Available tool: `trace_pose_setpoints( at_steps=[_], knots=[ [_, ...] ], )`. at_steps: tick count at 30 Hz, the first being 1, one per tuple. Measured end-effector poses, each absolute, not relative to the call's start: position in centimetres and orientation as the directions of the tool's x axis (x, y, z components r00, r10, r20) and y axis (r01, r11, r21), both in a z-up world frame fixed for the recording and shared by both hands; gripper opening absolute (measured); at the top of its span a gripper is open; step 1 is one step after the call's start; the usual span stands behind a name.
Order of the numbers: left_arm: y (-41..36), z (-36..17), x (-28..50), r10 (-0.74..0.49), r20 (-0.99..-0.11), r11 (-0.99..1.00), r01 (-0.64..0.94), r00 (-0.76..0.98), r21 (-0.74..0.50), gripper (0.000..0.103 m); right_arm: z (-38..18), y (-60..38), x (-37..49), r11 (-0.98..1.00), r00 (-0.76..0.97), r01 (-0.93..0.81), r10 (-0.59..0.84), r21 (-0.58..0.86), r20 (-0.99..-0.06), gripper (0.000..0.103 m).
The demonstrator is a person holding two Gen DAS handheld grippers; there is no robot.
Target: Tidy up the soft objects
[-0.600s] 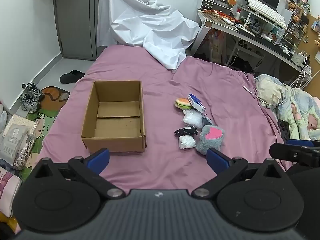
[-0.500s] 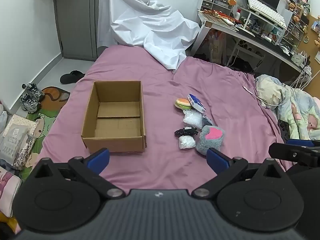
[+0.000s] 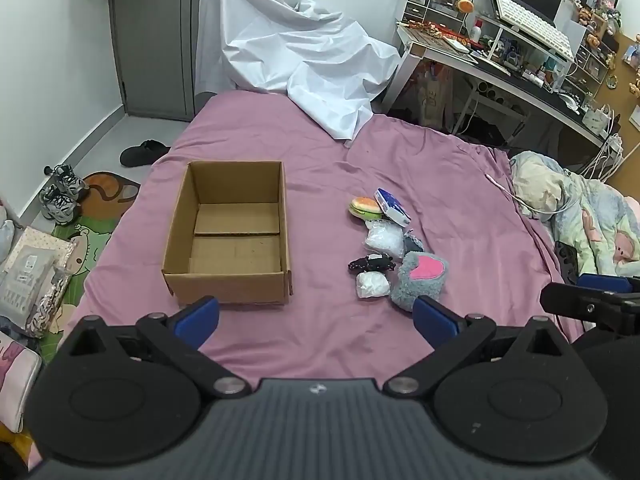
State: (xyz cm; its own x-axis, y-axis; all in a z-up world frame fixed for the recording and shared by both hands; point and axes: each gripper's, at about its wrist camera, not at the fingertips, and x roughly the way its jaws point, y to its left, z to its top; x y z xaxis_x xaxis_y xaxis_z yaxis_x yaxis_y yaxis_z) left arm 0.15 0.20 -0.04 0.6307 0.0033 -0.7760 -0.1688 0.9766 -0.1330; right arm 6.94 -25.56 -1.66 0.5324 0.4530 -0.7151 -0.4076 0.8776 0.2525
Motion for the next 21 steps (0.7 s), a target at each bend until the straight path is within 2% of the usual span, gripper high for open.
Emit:
trace_pose_setpoints(
  at_steps=[21],
  knots=[
    [0.15, 0.3, -0.2, 0.008, -0.769, 0.978, -0.164, 0.64, -0.127, 0.102, -1.43, -25.25, 6.74, 0.881, 0.562, -0.412, 0.445, 0.23, -0.697, 0.103]
  ],
)
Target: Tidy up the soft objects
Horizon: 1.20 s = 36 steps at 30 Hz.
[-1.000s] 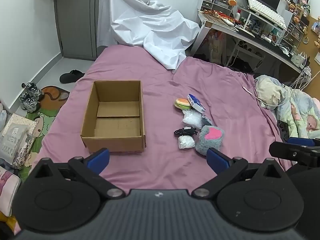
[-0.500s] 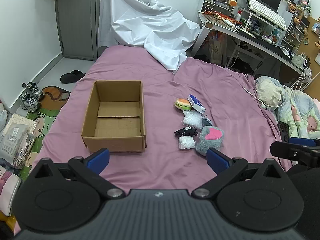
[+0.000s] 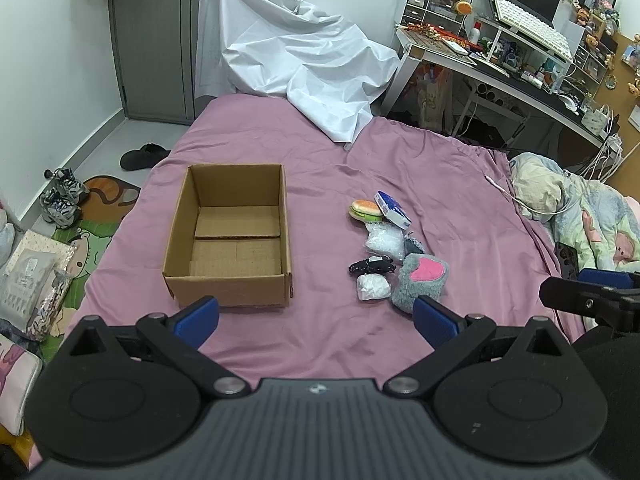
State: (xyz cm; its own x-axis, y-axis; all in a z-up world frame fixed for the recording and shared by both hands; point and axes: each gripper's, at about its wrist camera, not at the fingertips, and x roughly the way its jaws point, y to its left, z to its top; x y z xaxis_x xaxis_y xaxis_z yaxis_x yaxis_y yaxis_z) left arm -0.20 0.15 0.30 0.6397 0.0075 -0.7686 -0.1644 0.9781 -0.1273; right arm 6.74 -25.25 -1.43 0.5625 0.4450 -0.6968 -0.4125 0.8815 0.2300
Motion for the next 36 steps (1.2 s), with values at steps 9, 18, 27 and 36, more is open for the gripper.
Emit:
trace_pose_setpoints(
  at_steps=[9, 18, 27, 36],
  knots=[
    [0.35, 0.75, -0.47, 0.007, -0.762, 0.978, -0.164, 0.648, -0.13, 0.102, -1.49, -25.39, 6.89, 0.872, 0.552, -0.421, 0.465, 0.25, -0.692, 0.103],
    [0.29, 0.79, -0.59, 0.005, -0.759, 0.977, -0.165, 0.651, -0.135, 0.1, -1.72, -25.37, 6.98, 0.867, 0.545, -0.424, 0.474, 0.261, -0.691, 0.103],
    [0.51, 0.5, -0.21, -0.01, -0.775, 0.974, -0.17, 0.632, -0.151, 0.1, -1.77, -25.24, 6.97, 0.863, 0.543, -0.434, 0.481, 0.26, -0.688, 0.103],
    [0.46, 0.16, -0.1, -0.012, -0.781, 0.974, -0.168, 0.624, -0.15, 0.1, -1.91, -25.31, 7.16, 0.857, 0.54, -0.441, 0.49, 0.265, -0.684, 0.103]
  ],
)
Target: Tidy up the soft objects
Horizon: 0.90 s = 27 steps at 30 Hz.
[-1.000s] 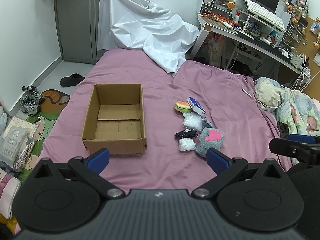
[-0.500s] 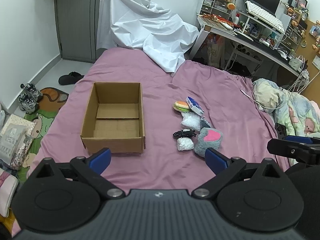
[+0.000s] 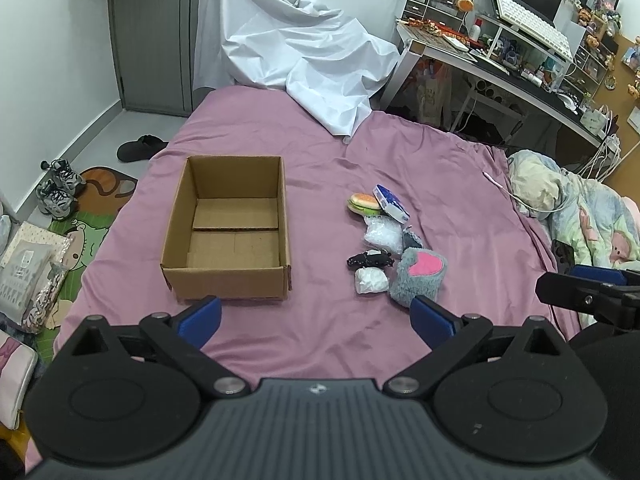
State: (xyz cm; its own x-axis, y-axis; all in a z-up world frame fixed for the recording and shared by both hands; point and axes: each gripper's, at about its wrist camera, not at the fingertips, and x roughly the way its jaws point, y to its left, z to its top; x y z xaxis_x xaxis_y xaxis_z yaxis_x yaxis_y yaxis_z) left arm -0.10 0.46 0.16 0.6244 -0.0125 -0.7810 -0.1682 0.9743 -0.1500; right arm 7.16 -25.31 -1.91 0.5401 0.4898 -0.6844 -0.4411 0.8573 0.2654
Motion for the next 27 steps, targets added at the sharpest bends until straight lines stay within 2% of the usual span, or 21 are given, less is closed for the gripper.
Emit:
trace_pose_setpoints(
  at_steps=[16, 27],
  knots=[
    [0.1, -0.4, 0.7, -0.015, -0.796, 0.979, -0.154, 0.605, -0.136, 0.1, -2.8, -25.8, 8.2, 0.832, 0.506, -0.456, 0.534, 0.315, -0.677, 0.103],
    [-0.3, -1.7, 4.0, -0.086, -0.808, 0.993, -0.014, 0.583, -0.116, 0.101, -3.6, -27.6, 9.4, 0.818, 0.511, -0.457, 0.562, 0.348, -0.65, 0.103]
  ],
)
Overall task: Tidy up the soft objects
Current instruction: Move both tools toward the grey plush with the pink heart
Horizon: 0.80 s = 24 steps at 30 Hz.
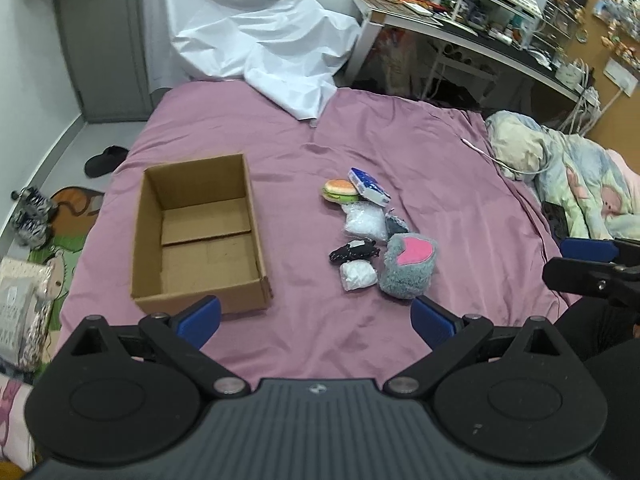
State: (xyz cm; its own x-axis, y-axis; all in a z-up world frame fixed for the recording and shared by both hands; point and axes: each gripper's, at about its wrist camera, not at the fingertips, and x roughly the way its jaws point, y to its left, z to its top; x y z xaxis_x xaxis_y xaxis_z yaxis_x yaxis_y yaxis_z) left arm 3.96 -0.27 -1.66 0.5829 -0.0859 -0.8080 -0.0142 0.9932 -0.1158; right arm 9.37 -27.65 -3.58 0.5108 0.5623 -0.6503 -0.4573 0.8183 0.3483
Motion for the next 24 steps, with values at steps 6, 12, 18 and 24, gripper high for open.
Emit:
trace_pose_setpoints(
  at_steps=[6, 12, 18, 24],
  knots=[
    [-0.1, -2.5, 5.9, -0.137, -0.799, 0.989, 0.031, 0.586, -0.147, 0.101, -5.0, -28.6, 10.5, 0.84, 0.526, -0.414, 0.535, 0.351, -0.661, 0.102],
    [0.1, -3.5, 7.6, -0.158, -0.799, 0.987, 0.073, 0.58, -0.141, 0.101, -6.3, -29.3, 11.7, 0.851, 0.524, -0.378, 0.522, 0.365, -0.673, 0.102],
    [0.4, -4.4, 9.3, -0.186, -0.785, 0.982, 0.089, 0.591, -0.166, 0.101, -7.9, -29.8, 12.7, 0.865, 0.536, -0.334, 0.501, 0.374, -0.68, 0.102],
    [0.8, -5.3, 11.0, -0.207, -0.769, 0.977, 0.091, 0.605, -0.191, 0.101, -9.7, -30.3, 13.9, 0.877, 0.55, -0.272, 0.48, 0.396, -0.684, 0.102]
  ],
)
